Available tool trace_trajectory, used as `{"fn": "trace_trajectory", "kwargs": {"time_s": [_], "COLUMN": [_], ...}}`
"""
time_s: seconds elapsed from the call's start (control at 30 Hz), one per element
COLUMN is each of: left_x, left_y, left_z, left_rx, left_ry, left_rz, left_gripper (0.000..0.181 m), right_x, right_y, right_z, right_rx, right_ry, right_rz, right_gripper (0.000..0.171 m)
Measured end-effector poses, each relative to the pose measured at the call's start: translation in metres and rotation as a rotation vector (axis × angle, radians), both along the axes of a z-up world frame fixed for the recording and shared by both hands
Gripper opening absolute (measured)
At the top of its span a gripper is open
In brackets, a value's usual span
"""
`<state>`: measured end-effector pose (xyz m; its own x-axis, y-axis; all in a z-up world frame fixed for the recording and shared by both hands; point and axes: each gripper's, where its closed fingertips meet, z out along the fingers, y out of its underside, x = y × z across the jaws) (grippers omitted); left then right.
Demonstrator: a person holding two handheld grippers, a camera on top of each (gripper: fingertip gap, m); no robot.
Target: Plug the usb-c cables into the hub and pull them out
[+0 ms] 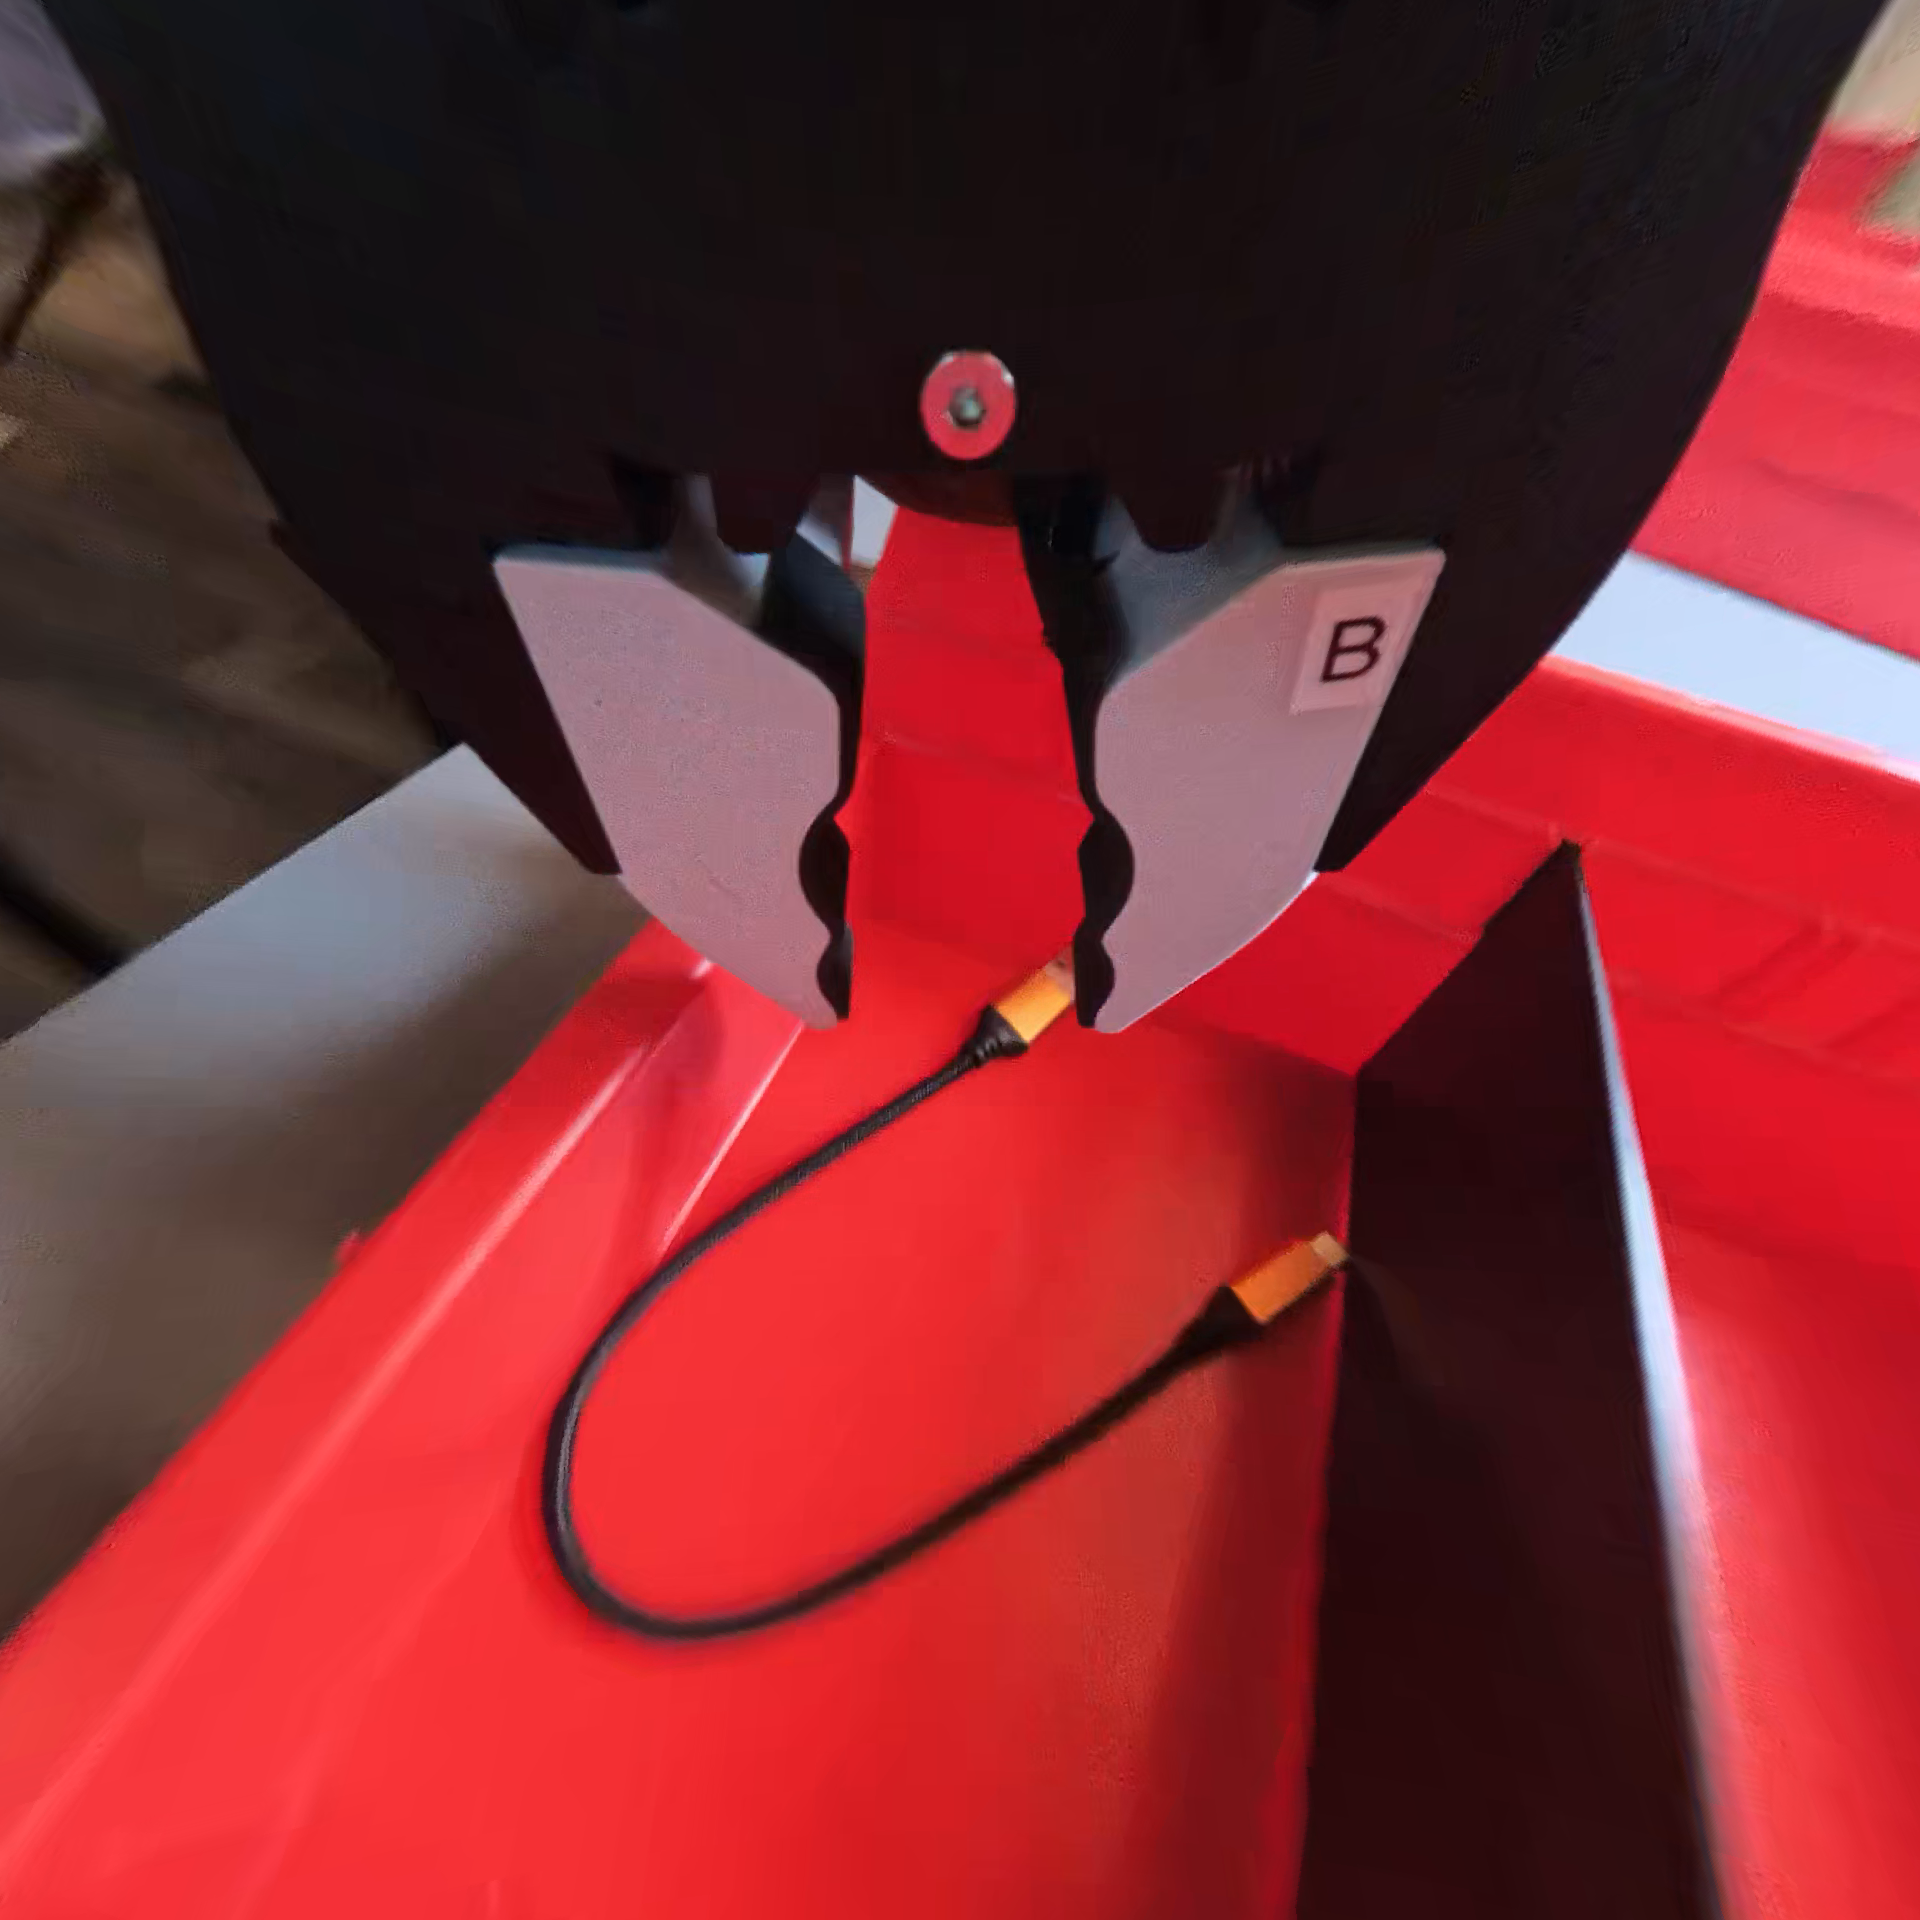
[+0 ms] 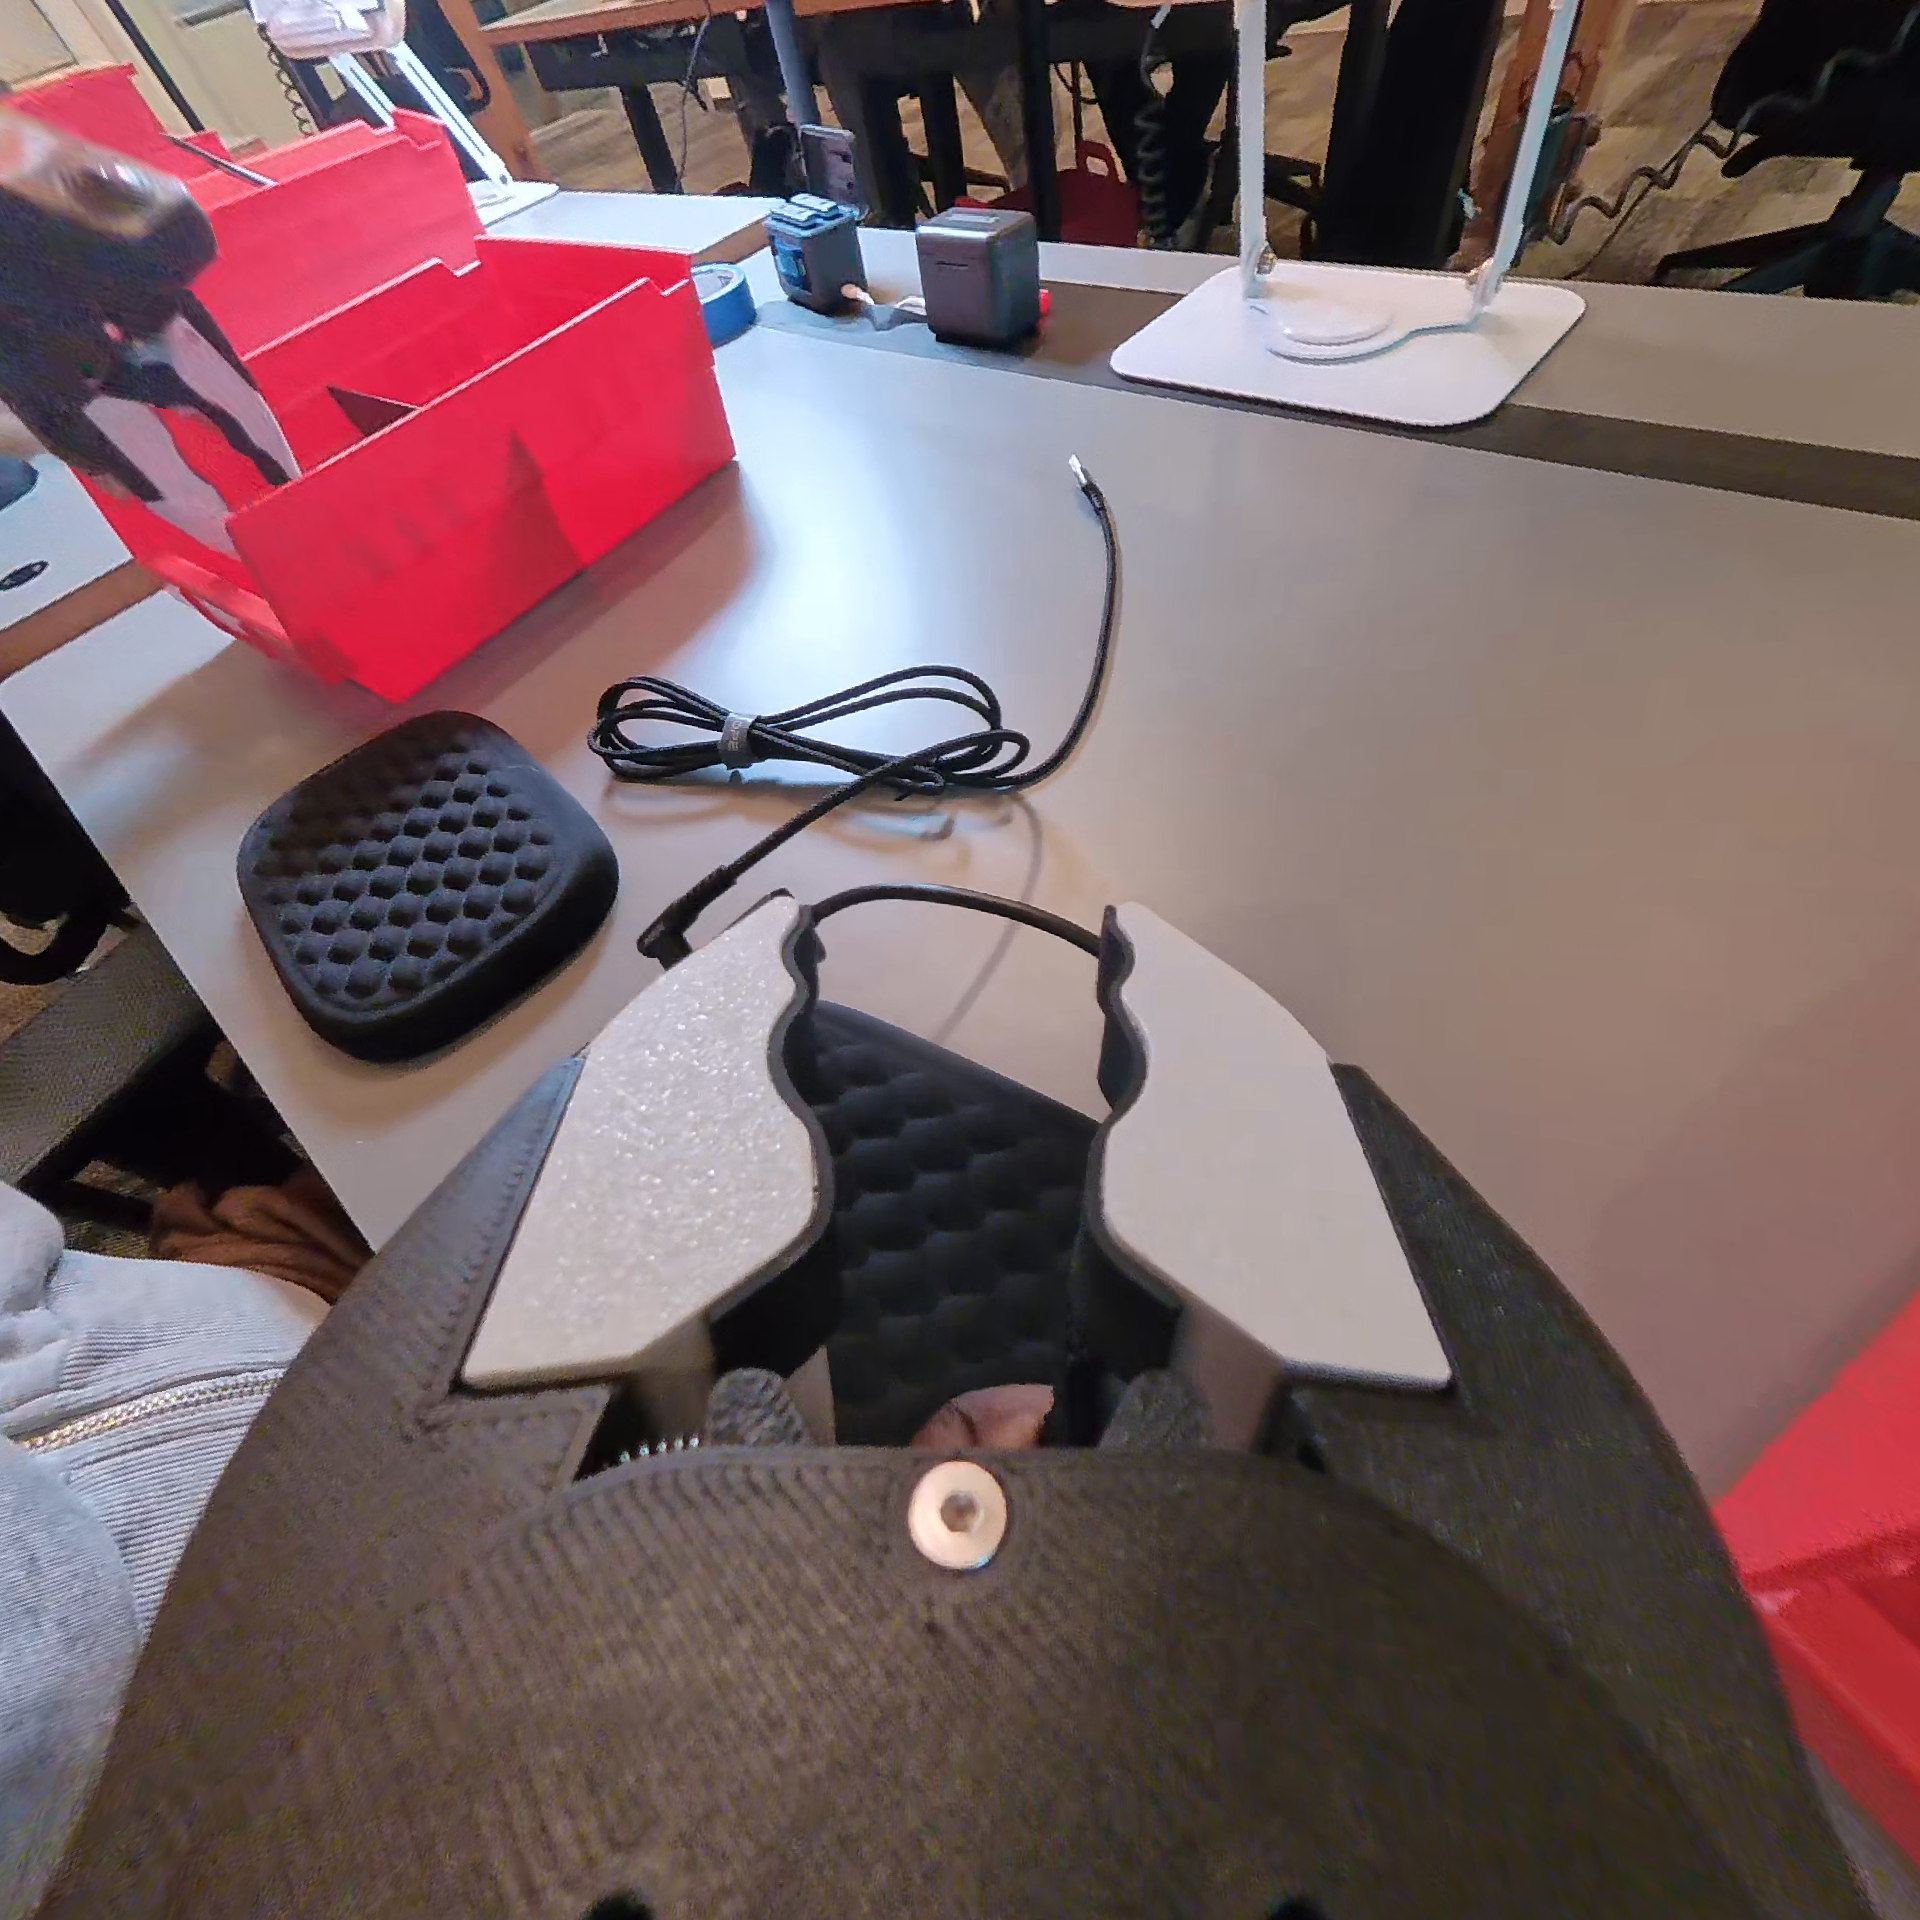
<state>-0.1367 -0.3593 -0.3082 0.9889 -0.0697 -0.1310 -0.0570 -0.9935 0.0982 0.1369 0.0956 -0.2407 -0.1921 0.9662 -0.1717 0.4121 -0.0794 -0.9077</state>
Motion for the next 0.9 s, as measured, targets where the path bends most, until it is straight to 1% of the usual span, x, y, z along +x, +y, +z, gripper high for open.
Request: {"fn": "trace_trajectory", "kwargs": {"time_s": [0.03,0.07,0.13,0.2,0.3,0.37,0.5,0.53,0.6,0.7,0.8,0.9], "left_x": [0.002,0.004,0.003,0.001,-0.002,-0.005,-0.006,-0.004,0.003,0.000,-0.002,-0.005], "left_y": [-0.006,-0.010,-0.010,-0.010,-0.015,-0.018,-0.013,-0.014,-0.017,-0.015,-0.013,-0.003], "left_z": [-0.004,-0.008,-0.015,-0.021,-0.029,-0.033,-0.041,-0.041,-0.042,-0.042,-0.028,0.010], "left_rx": [-0.065,-0.111,-0.147,-0.158,-0.188,-0.197,-0.148,-0.146,-0.157,-0.154,-0.133,0.000], "left_ry": [-0.005,-0.013,0.002,0.017,0.014,0.015,-0.007,-0.026,-0.069,-0.017,0.054,0.143], "left_rz": [-0.069,-0.126,-0.218,-0.270,-0.286,-0.296,-0.303,-0.306,-0.311,-0.319,-0.317,-0.247], "left_gripper": [0.042,0.042,0.035,0.034,0.027,0.027,0.026,0.022,0.008,0.006,0.005,0.005], "right_x": [-0.001,-0.001,-0.002,-0.002,-0.001,0.000,0.000,-0.001,-0.001,-0.002,-0.002,-0.001], "right_y": [-0.001,-0.002,-0.002,-0.002,0.001,0.003,0.004,0.004,0.004,0.002,0.003,0.004], "right_z": [-0.001,-0.001,-0.002,-0.003,-0.001,0.002,0.002,0.002,0.002,0.001,0.000,0.005], "right_rx": [0.000,0.001,0.002,0.005,0.004,-0.003,-0.006,-0.002,0.003,0.000,-0.004,-0.003], "right_ry": [0.000,-0.002,-0.006,-0.009,-0.003,0.011,0.015,0.012,0.014,0.017,0.011,0.031], "right_rz": [0.002,0.003,0.005,0.004,-0.006,-0.011,-0.018,-0.020,-0.019,-0.013,-0.016,-0.021], "right_gripper": [0.052,0.052,0.052,0.051,0.051,0.050,0.049,0.049,0.048,0.048,0.048,0.046]}}
